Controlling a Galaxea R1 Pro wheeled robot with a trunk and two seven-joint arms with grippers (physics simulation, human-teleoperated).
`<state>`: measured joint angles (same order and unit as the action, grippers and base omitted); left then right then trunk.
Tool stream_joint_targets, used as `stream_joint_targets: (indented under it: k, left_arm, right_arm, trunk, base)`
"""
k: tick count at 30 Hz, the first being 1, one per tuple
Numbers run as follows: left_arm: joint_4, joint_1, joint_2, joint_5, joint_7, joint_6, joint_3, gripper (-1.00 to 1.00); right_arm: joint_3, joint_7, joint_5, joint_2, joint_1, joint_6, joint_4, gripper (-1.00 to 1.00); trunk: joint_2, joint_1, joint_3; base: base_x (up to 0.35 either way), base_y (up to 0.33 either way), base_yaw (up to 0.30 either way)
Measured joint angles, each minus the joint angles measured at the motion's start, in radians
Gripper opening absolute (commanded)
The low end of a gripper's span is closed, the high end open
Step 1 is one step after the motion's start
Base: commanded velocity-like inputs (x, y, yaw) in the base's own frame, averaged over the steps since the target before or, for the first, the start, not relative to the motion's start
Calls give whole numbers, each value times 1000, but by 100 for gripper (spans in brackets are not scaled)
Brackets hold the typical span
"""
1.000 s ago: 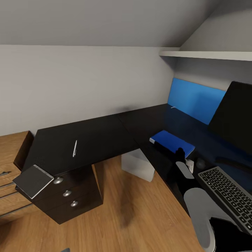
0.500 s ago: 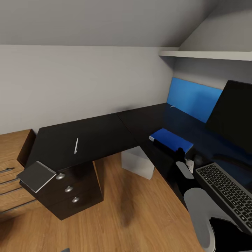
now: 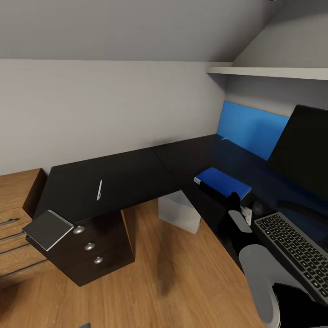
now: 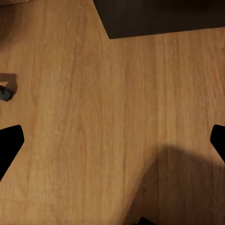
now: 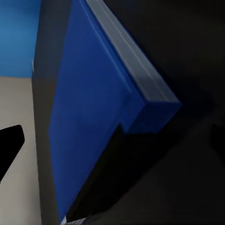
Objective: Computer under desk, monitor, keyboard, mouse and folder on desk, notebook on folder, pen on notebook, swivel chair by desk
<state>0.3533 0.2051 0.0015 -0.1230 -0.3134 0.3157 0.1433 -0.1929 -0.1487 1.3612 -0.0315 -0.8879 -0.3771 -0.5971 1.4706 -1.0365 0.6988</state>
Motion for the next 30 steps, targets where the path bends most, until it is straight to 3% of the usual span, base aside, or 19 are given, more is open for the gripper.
stream_joint_targets:
  k: [26,30]
  left_arm:
    - [0,0,0,-2,-2,0,0,100]
    - [0,0,0,-1,-2,0,0,100]
  right_arm:
    - [0,8,3,-5,0,0,-5,100]
    - [0,37,3,-9,0,-2,-7,100]
  trunk:
    - [-182,100,-81]
    - [-210,115,-94]
  base:
    - [0,0,0]
    - [0,0,0]
